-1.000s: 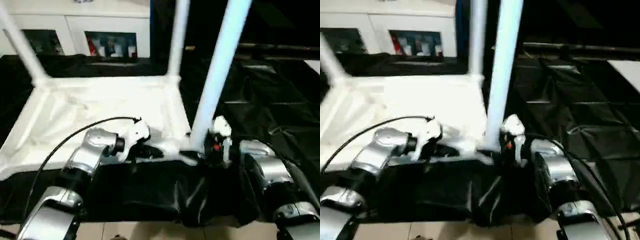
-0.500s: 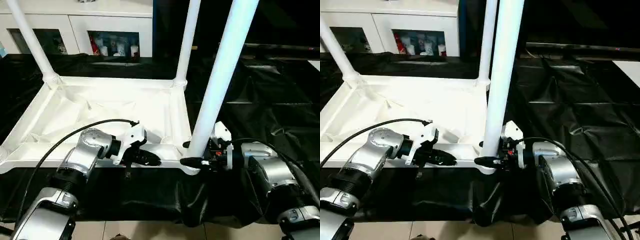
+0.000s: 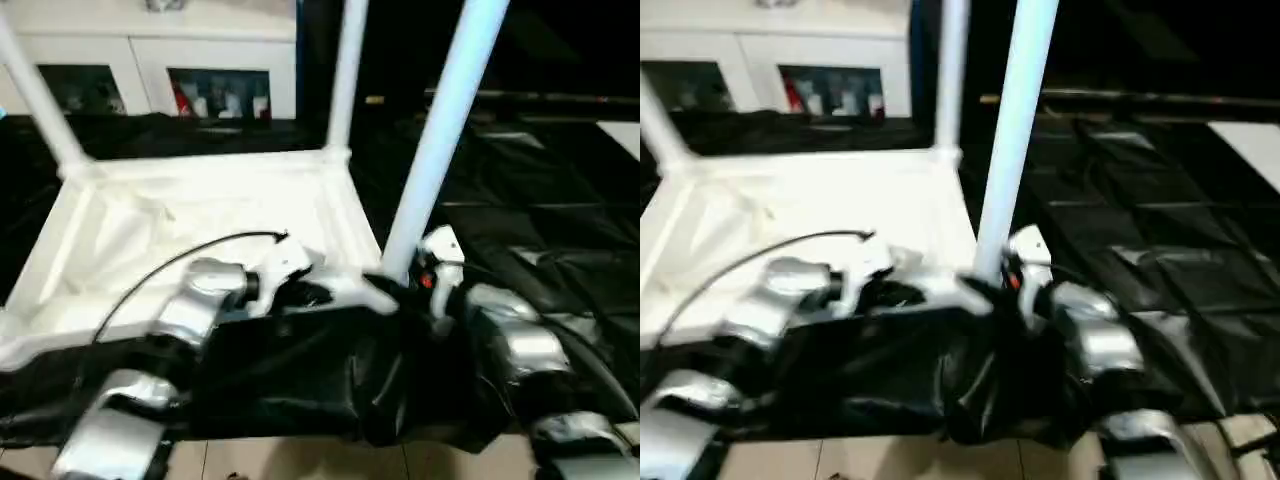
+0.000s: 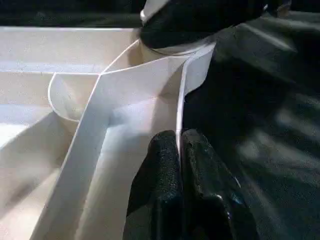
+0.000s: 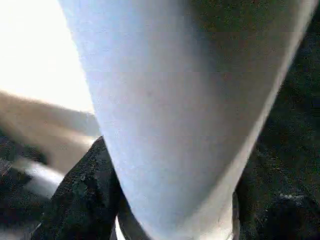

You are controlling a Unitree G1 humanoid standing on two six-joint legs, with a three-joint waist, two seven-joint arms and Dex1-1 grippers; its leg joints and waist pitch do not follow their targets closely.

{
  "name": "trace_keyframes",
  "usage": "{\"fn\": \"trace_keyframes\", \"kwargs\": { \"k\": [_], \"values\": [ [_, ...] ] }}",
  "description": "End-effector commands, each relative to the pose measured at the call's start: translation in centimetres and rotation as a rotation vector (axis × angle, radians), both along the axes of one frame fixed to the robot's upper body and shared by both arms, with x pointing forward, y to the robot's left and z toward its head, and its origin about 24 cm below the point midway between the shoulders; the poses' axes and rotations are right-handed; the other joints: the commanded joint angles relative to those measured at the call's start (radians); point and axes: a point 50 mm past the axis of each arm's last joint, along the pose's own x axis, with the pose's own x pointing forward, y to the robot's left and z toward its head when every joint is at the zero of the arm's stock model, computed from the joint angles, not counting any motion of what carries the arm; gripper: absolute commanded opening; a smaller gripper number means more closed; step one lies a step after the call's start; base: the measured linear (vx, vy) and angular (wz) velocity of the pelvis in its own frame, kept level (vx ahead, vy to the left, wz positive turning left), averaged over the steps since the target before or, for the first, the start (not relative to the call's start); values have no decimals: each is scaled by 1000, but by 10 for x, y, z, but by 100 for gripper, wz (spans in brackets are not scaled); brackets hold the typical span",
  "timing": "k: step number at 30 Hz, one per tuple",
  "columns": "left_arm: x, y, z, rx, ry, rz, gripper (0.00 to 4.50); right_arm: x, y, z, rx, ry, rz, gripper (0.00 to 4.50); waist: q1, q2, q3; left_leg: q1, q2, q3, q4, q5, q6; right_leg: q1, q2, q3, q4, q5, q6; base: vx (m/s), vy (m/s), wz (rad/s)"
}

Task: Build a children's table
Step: Rotate leg to tighten

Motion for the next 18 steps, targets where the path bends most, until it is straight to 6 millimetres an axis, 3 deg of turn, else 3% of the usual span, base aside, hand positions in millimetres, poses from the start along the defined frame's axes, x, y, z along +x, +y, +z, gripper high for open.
{"fn": "trace_keyframes", "kwargs": {
  "k": [1, 2, 3, 4, 6, 8, 13, 15, 16, 17, 18],
  "values": [
    [-2, -46, 7, -121, -15, -2, 0, -16, 35, -36, -62, 163, 36, 262, -10, -10, -31, 21, 39, -33, -80, -445, -20, 4, -54, 28, -106, -567, -111, 0, 0, 0],
    [-2, -46, 7, -121, -15, -2, 0, -16, 35, -36, -62, 163, 36, 262, -12, -10, -31, 20, 38, -33, -81, -446, -18, 4, -53, 26, -107, -565, -111, 0, 0, 0],
    [-3, -56, 8, -137, -15, -17, 0, -13, 44, -33, -61, 138, 34, 262, -11, 1, -32, 21, 39, -34, -83, -450, -13, 6, -53, 26, -108, -542, -112, 0, 0, 0],
    [-3, -56, 8, -137, -15, -17, 0, -13, 44, -33, -61, 138, 34, 262, -11, 1, -32, 21, 39, -34, -83, -450, -13, 6, -53, 26, -108, -542, -112, 0, 0, 0],
    [-5, -63, 9, -145, -13, -35, 0, -12, 51, -28, -32, 108, 64, 317, -12, -2, -33, 17, 39, -32, -85, -455, -7, 6, -48, 27, -107, -493, -120, 0, 0, 0],
    [-6, -64, 9, -144, -12, -45, 0, -12, 55, -22, -16, 68, 115, 331, -11, -1, -35, 18, 38, -28, -83, -455, -3, 5, -46, 30, -105, -459, -134, 0, 0, 0],
    [-7, -56, 7, -134, 7, -75, 0, -14, 51, -18, -27, 22, 204, 378, -9, 1, -42, 8, 40, -26, -82, -393, 15, 21, -47, 31, -90, -330, -170, 0, 0, 0],
    [-10, -42, 3, -100, 40, -132, 0, -24, 39, -14, -25, -3, 377, 378, -9, 3, -47, 5, 42, -23, -78, -348, 32, 28, -45, 29, -80, -232, -195, 26, -7, -1],
    [-10, -42, 3, -100, 40, -132, 0, -24, 39, -14, -25, -3, 377, 378, -13, -2, -52, -5, 43, -25, -74, -291, 51, 40, -48, 28, -70, -149, -211, 70, -21, -1],
    [-11, -39, 3, -90, 45, -143, 0, -26, 36, -14, -33, -7, 411, 378, -13, -2, -52, -4, 42, -21, -71, -267, 66, 41, -46, 27, -69, -115, -220, 70, -21, -1],
    [-11, -38, 2, -85, 48, -148, 0, -27, 35, -13, -36, -9, 426, 378, -14, -4, -54, -1, 42, -18, -63, -221, 89, 40, -46, 27, -60, -44, -250, 73, -24, -1]
  ]
}}
